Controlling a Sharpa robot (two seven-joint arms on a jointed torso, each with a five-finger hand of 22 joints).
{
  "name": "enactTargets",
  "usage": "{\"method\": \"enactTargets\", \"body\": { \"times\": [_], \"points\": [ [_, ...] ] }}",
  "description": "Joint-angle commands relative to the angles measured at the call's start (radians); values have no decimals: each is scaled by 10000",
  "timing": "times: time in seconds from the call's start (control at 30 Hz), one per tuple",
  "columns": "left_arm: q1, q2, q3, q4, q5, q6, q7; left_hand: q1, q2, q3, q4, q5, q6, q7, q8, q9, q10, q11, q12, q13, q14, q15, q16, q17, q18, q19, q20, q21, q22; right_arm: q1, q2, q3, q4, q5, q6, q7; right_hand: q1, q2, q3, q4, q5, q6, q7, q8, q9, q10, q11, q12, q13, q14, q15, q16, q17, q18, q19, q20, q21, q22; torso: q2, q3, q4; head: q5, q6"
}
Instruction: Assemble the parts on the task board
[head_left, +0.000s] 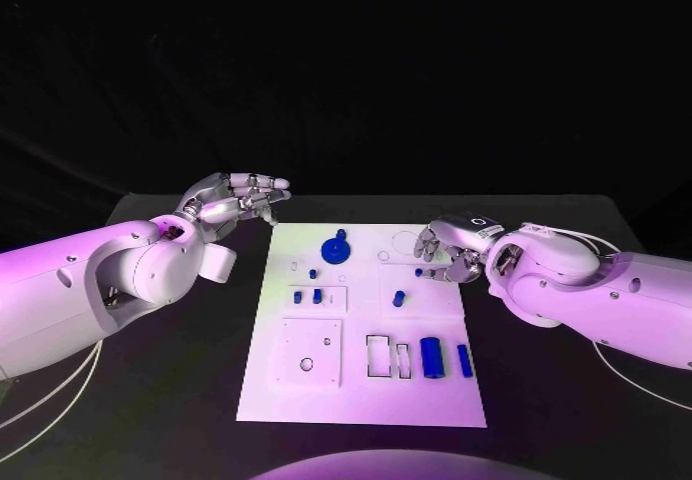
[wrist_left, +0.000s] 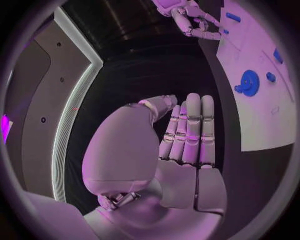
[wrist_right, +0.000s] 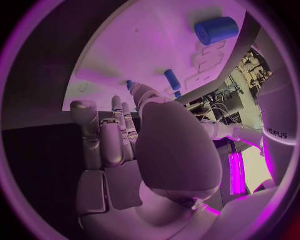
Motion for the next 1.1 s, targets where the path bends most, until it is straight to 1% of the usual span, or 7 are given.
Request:
{"method": "enactTargets", "body": {
  "times": [0.03,0.23,0.27,0.43,0.6,0.73,1.1],
  "points": [
    [8,-7,9,59,333,295,411,-86,33,-19,-64,-3,-30,74,42,4,-70,2,32,-8,-87,-16,-72,-20,143,-65,-16,-75,-14,-55,104,-1,-76,-480,398,-327,-26,75,51,55,-23,65,11,-41,17,27,1,-65,9,537,65,68,34,-144,82,13,97,73,1,4,-2,17,-36],
    [8,-21,9,79,318,364,424,-87,43,-24,-94,-2,-39,82,38,2,-84,6,54,-11,-102,-13,-116,-48,143,-73,-17,-96,-29,-143,229,-1,-181,-461,495,-340,14,116,280,89,-23,201,-51,-4,67,230,-62,-7,35,517,11,260,127,-197,159,14,521,473,-1,6,-3,35,-77],
    [9,-27,9,78,315,370,421,-90,63,-24,-108,-1,-21,78,49,6,-93,8,69,-14,-110,-10,-144,-67,142,-79,-15,-110,-38,-160,249,-1,-193,-456,502,-344,25,118,357,90,-24,249,-77,15,88,331,-96,31,58,507,-20,303,139,-217,193,9,669,610,2,4,-7,67,-97],
    [10,-43,9,73,310,373,406,-88,77,-26,-130,-1,0,73,63,10,-106,6,82,-18,-116,-10,-169,-84,142,-83,-16,-122,-46,-201,343,-2,-249,-428,499,-357,81,193,722,79,-11,379,-139,70,152,495,-160,65,93,489,-73,432,178,-235,196,-27,890,839,10,21,-8,112,-98],
    [11,-39,9,77,278,377,347,-91,76,-32,-150,-3,-5,75,62,9,-134,10,85,-25,-122,-9,-192,-100,142,-88,-16,-132,-53,-239,453,-2,-304,-384,594,-424,62,276,1097,44,-16,451,-167,108,214,600,-193,73,122,475,-101,520,177,-281,265,-54,1194,1131,-1,9,-4,80,-120],
    [11,-31,9,78,253,393,311,-87,87,-31,-169,0,-16,77,57,6,-161,14,86,-31,-117,-8,-205,-111,144,-85,-18,-136,-58,-285,492,-2,-330,-358,668,-446,75,345,1362,-60,-20,561,-220,176,282,747,-251,127,177,474,-145,591,197,-288,270,-85,1299,1246,8,10,-5,106,-135],
    [13,-33,10,88,164,433,234,-78,95,-33,-200,0,-23,79,56,5,-202,18,87,-41,-103,-9,-216,-123,144,-79,-19,-136,-60,-375,577,-2,-345,-333,889,-460,42,373,1580,-176,-27,648,-256,233,348,821,-286,142,217,484,-172,682,258,-306,291,-110,1425,1377,8,19,-2,114,-196]
  ]
}}
